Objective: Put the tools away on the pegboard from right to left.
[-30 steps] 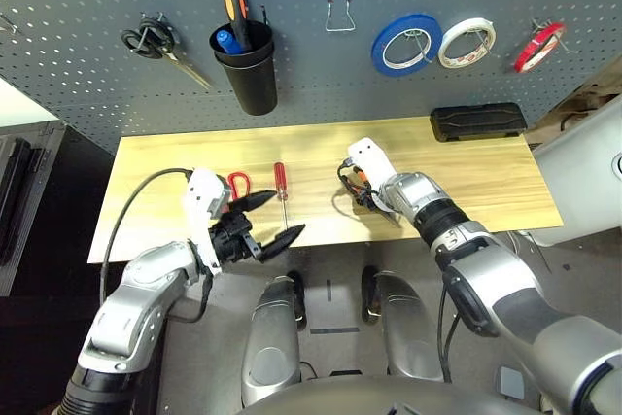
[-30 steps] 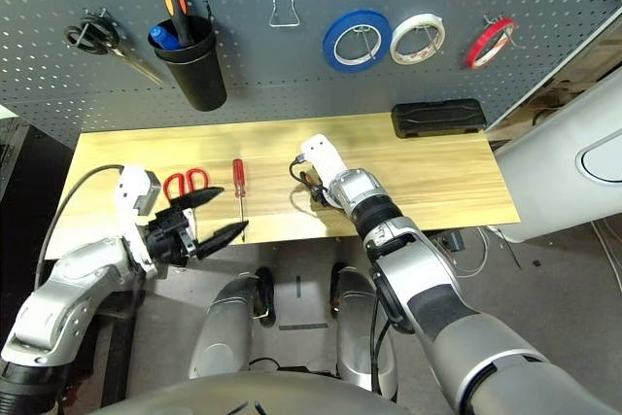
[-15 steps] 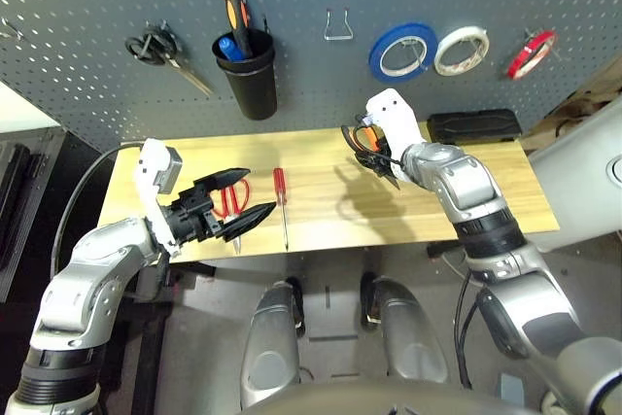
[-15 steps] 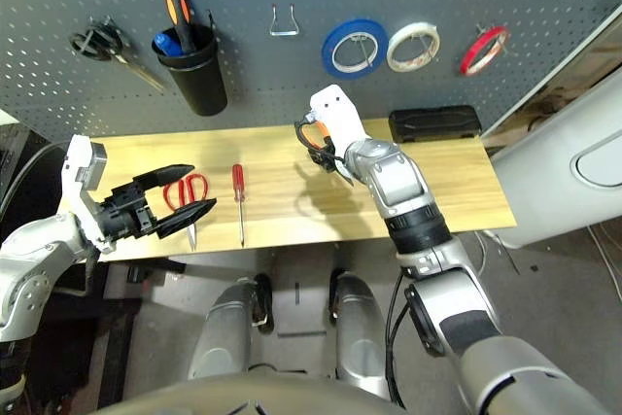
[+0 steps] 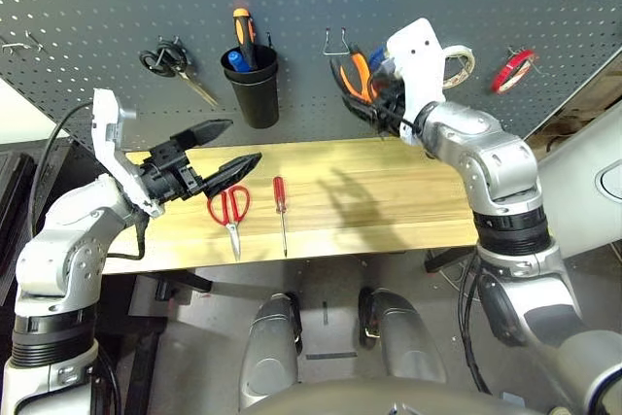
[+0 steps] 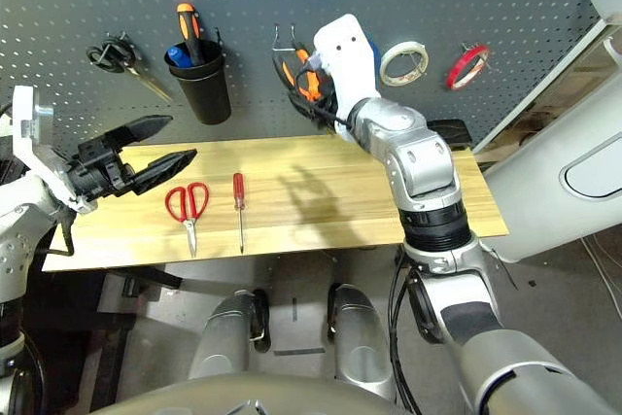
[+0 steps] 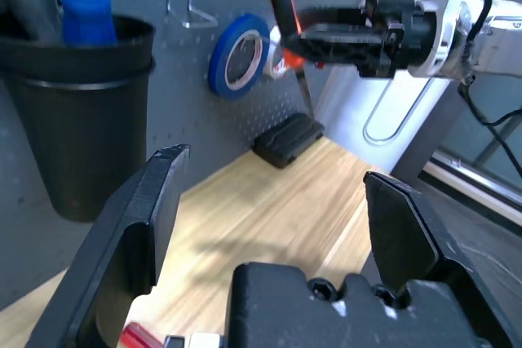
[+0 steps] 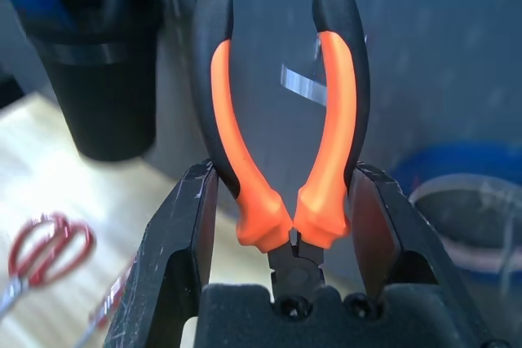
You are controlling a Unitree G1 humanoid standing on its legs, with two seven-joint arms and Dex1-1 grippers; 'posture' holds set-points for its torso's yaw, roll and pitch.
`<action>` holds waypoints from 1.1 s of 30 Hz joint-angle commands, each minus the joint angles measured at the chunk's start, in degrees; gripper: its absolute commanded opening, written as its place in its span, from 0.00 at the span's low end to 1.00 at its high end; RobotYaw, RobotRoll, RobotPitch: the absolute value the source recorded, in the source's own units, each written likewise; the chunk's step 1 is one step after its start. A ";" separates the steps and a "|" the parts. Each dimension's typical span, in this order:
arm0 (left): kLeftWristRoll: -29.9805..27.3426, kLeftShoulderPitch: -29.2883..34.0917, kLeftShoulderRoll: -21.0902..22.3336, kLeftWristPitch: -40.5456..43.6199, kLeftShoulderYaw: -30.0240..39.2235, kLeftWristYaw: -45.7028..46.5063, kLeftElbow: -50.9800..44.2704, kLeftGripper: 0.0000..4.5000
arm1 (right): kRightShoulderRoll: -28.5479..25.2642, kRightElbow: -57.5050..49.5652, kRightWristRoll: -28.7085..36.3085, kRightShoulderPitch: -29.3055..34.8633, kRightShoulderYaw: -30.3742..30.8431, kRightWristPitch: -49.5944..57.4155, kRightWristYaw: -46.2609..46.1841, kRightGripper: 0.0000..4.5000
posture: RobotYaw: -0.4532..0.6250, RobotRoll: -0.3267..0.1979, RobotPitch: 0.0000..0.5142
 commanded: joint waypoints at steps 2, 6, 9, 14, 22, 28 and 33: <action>-0.99 -0.18 0.99 0.88 1.34 -0.02 0.90 1.00 | 1.08 1.68 2.16 -3.25 -2.40 -4.84 -0.55 0.57 | 0.41 0.62 0.09; -1.06 1.18 2.03 1.13 2.01 -1.38 0.82 1.00 | 3.12 5.54 3.60 -7.32 -4.49 -12.15 -1.21 0.57 | 0.41 0.62 0.09; -0.40 3.02 3.08 0.22 2.20 -3.06 1.09 1.00 | 4.07 10.45 2.94 -10.55 -4.49 -21.83 -0.67 0.57 | 0.41 0.62 0.10; -0.69 4.12 3.31 0.47 2.86 -2.92 0.71 1.00 | 5.19 19.31 0.11 -14.27 -3.13 -35.35 -1.31 0.57 | 0.43 0.62 0.11; -1.10 5.09 3.24 0.91 3.21 -2.77 -0.20 1.00 | 6.12 31.54 -5.86 -14.75 0.52 -54.43 -1.89 0.57 | 0.43 0.62 0.15; -1.23 4.91 3.15 1.49 2.57 -2.71 -0.59 1.00 | 7.10 41.25 -10.12 -16.51 2.35 -63.97 -4.01 0.57 | 0.44 0.62 0.17; -1.31 4.56 2.41 1.96 1.64 -2.20 -1.37 1.00 | 7.65 48.38 -12.88 -18.71 2.89 -69.98 -6.61 0.57 | 0.44 0.62 0.18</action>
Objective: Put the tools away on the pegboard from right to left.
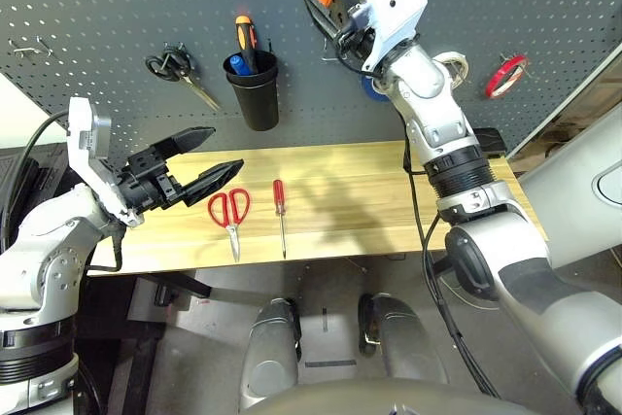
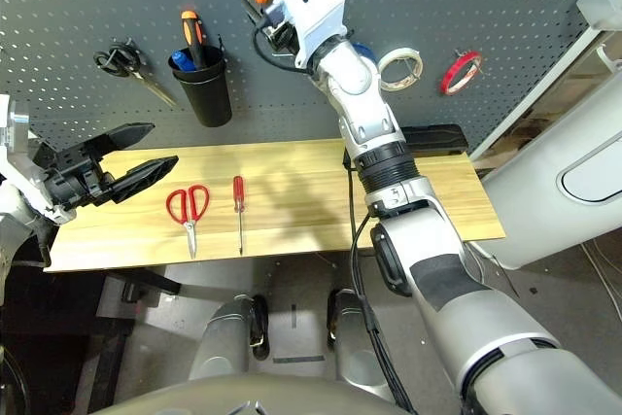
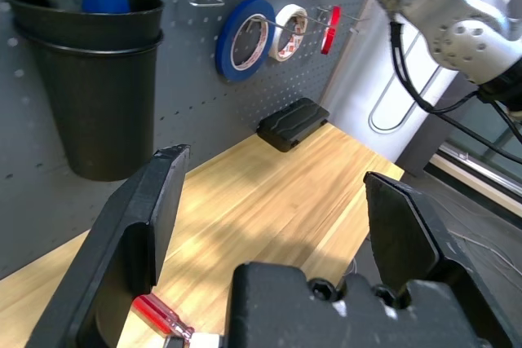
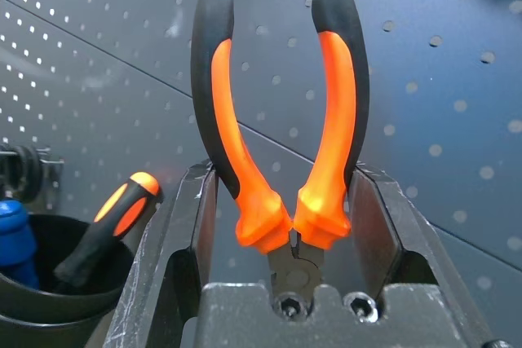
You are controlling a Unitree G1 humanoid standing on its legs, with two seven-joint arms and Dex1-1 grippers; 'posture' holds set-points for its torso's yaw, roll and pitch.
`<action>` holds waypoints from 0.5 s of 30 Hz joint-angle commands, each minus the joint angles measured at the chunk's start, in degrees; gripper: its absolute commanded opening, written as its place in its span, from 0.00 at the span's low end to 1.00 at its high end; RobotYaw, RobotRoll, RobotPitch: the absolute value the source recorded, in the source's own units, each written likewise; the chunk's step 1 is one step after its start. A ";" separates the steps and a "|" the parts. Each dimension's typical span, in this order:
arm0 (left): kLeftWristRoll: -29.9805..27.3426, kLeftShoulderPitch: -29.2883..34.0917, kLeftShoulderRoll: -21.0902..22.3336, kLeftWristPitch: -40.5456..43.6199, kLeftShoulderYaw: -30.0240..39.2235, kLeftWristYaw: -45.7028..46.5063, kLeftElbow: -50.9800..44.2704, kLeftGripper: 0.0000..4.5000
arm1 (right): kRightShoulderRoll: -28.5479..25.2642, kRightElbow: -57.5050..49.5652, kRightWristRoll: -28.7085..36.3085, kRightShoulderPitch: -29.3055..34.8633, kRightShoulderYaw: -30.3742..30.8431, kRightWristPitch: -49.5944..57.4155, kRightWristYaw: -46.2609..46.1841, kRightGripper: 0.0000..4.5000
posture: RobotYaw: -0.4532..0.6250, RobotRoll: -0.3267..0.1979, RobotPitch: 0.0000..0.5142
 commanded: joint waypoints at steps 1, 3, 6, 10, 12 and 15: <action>-0.74 0.06 -0.19 0.96 -1.46 0.31 -1.27 1.00 | 0.43 3.79 -1.67 -2.47 0.47 -5.04 -1.75 0.57 | 0.44 0.62 0.19; -0.90 0.30 -0.29 1.07 -1.47 0.42 -1.65 1.00 | 0.68 5.60 -2.09 -3.03 0.45 -6.41 -2.13 0.57 | 0.45 0.62 0.19; -1.14 0.87 -0.27 1.17 -1.25 0.45 -2.08 1.00 | 0.93 7.61 -2.18 -3.66 0.34 -7.73 -2.28 0.57 | 0.45 0.62 0.20; -1.31 1.46 -0.15 1.26 -0.98 0.51 -2.40 1.00 | 1.03 9.81 -1.72 -4.23 0.00 -8.77 -1.66 0.57 | 0.45 0.62 0.21; -1.43 1.77 -0.16 1.34 -0.87 0.61 -2.59 1.00 | 1.11 10.82 -1.30 -4.58 -0.25 -9.11 -1.23 0.57 | 0.46 0.62 0.22; -1.77 2.57 -0.17 1.52 -0.56 0.79 -3.36 1.00 | 1.20 11.68 -0.89 -4.93 -0.56 -9.43 -0.90 0.57 | 0.46 0.62 0.24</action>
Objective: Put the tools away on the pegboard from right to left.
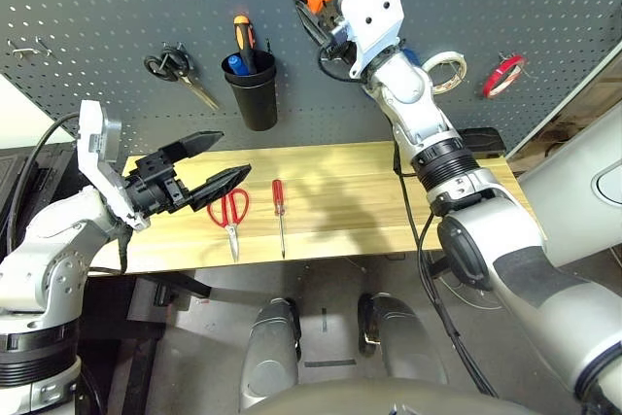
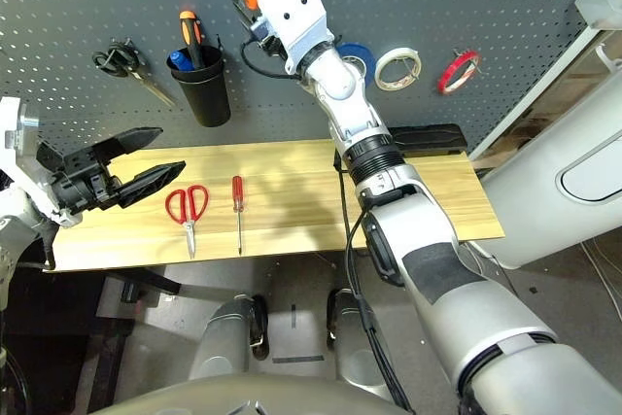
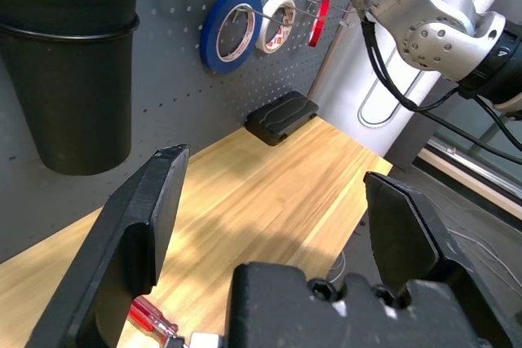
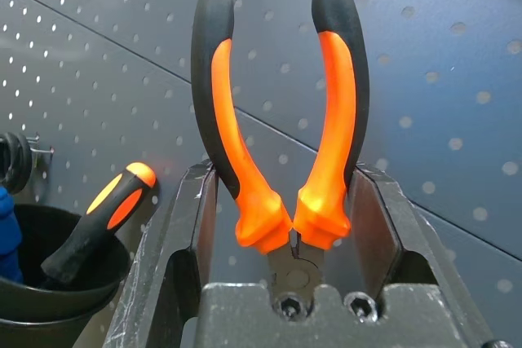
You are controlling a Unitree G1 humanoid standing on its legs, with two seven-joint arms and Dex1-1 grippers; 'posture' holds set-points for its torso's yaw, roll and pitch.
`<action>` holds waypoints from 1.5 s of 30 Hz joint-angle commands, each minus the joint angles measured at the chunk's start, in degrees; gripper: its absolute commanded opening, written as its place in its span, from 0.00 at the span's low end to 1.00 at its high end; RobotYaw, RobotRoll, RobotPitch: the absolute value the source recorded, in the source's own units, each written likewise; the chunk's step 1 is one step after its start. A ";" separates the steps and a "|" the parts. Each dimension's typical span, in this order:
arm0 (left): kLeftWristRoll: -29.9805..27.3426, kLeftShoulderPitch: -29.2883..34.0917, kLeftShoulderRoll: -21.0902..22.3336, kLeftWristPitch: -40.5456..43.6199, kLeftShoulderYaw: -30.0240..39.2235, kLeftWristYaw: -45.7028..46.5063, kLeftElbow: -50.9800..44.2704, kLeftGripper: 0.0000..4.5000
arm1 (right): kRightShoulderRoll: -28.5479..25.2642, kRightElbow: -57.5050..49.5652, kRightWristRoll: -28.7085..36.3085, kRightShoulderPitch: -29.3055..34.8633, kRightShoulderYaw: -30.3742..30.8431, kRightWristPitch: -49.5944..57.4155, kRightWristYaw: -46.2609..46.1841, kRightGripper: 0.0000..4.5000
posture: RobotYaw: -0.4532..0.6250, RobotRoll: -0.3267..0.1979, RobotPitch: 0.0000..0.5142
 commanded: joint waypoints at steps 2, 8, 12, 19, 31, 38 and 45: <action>-1.31 1.62 0.11 0.80 0.50 0.40 -1.87 1.00 | 0.11 1.72 0.88 -1.99 -0.77 -1.78 0.61 0.57 | 0.46 0.62 0.26; -2.61 3.34 0.52 1.69 1.13 0.99 -3.60 1.00 | -0.01 3.34 1.75 -3.22 -1.43 -2.03 0.88 0.57 | 0.47 0.62 0.33; -3.53 4.59 0.60 2.61 1.61 1.38 -5.00 1.00 | -0.12 4.33 2.30 -3.84 -1.91 -2.22 1.05 0.57 | 0.48 0.62 0.37; -4.93 6.36 1.02 3.93 2.11 1.84 -6.89 1.00 | 0.26 6.47 3.30 -4.24 -2.93 -2.41 1.97 0.57 | 0.48 0.62 0.43; -5.15 5.79 0.52 4.02 0.67 2.97 -7.47 1.00 | 1.56 11.37 4.24 -3.66 -4.28 -2.59 2.18 0.86 | 0.49 0.62 0.41; -4.91 3.82 -1.08 6.28 -1.92 7.00 -6.70 1.00 | -1.64 -8.97 9.87 2.26 -4.78 4.13 8.81 0.99 | 0.46 0.62 0.38; -1.06 1.42 -1.93 5.01 -5.86 8.87 -3.98 1.00 | -15.62 -38.26 27.40 6.59 -5.00 36.43 25.78 0.99 | 0.41 0.62 0.30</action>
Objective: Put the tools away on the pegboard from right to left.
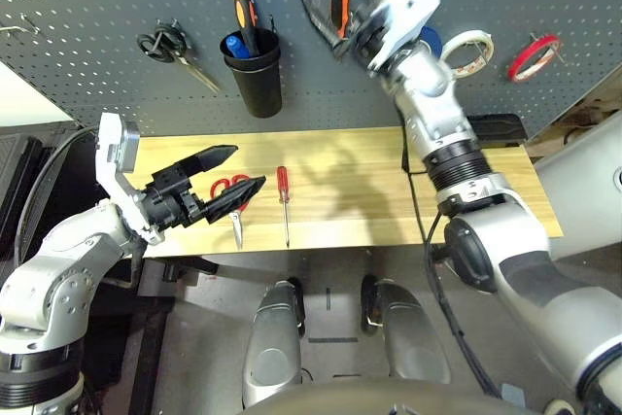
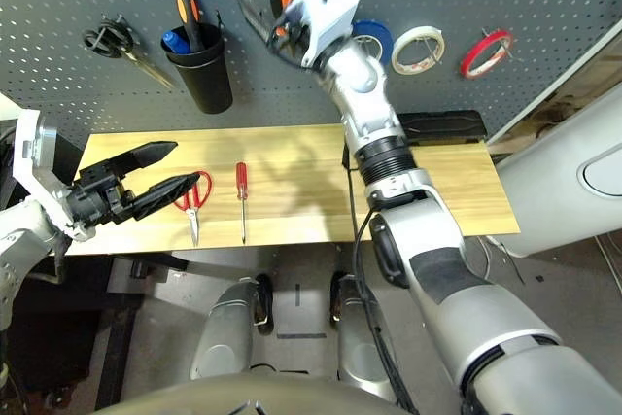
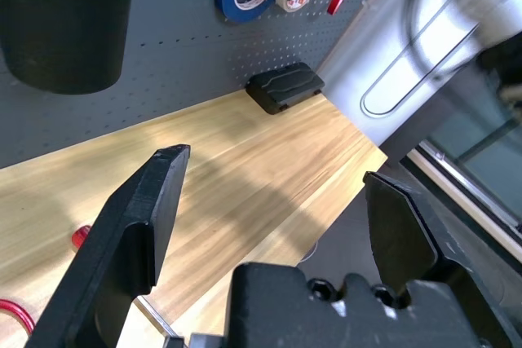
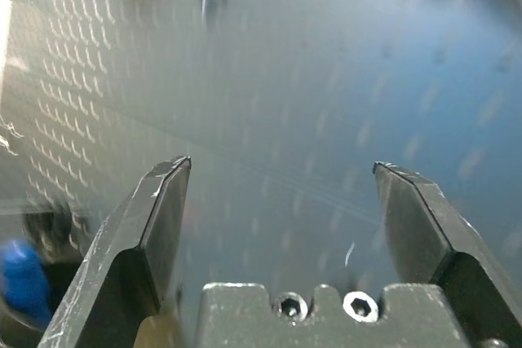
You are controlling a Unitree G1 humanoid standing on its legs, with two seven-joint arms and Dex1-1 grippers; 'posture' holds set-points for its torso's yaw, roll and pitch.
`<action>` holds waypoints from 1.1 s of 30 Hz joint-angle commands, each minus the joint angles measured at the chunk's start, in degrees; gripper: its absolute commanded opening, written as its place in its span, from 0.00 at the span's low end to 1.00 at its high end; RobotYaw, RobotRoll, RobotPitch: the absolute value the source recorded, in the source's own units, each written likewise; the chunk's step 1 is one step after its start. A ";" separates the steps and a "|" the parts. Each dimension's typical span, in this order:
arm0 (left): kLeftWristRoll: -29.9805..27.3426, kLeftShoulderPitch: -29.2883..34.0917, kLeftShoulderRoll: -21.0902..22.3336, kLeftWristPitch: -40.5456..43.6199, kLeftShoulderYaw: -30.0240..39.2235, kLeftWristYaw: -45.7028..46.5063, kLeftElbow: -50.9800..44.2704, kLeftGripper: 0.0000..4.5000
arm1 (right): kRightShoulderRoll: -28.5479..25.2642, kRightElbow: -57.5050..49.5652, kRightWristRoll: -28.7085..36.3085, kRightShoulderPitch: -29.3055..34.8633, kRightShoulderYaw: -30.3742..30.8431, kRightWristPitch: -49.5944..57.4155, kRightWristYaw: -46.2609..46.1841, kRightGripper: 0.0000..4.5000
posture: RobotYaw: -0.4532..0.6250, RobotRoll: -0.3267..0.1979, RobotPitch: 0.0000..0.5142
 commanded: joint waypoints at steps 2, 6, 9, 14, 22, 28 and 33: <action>4.47 -0.76 -0.60 -0.45 -3.33 2.18 2.35 1.00 | -10.93 -12.47 8.06 5.10 1.32 19.72 11.90 0.99 | 0.40 0.62 0.28; 7.76 -2.31 -3.43 -0.52 -6.55 5.66 4.33 1.00 | -19.82 -19.77 9.07 12.37 3.40 29.23 17.29 0.99 | 0.38 0.62 0.24; 10.57 -3.32 -5.32 -0.68 -8.84 7.67 6.17 1.00 | -23.46 -24.89 8.69 18.10 6.01 31.84 20.43 0.99 | 0.37 0.62 0.21; 21.48 -7.01 -7.04 0.85 -16.15 15.05 13.51 1.00 | -25.47 -28.81 5.40 26.71 10.83 30.07 23.39 0.99 | 0.36 0.62 0.18; 29.48 -12.39 -13.51 -0.28 -21.85 19.18 24.32 1.00 | -26.78 -27.67 1.79 33.75 13.62 26.70 27.23 0.99 | 0.35 0.62 0.15; 32.64 -16.78 -19.77 0.21 -22.39 22.52 32.49 1.00 | -27.82 -25.65 -2.42 37.86 14.76 20.21 28.80 0.99 | 0.34 0.62 0.16; 35.29 -20.50 -24.05 0.56 -22.76 25.57 39.91 1.00 | -28.58 -24.09 -4.38 40.01 14.58 17.75 29.98 0.99 | 0.33 0.62 0.18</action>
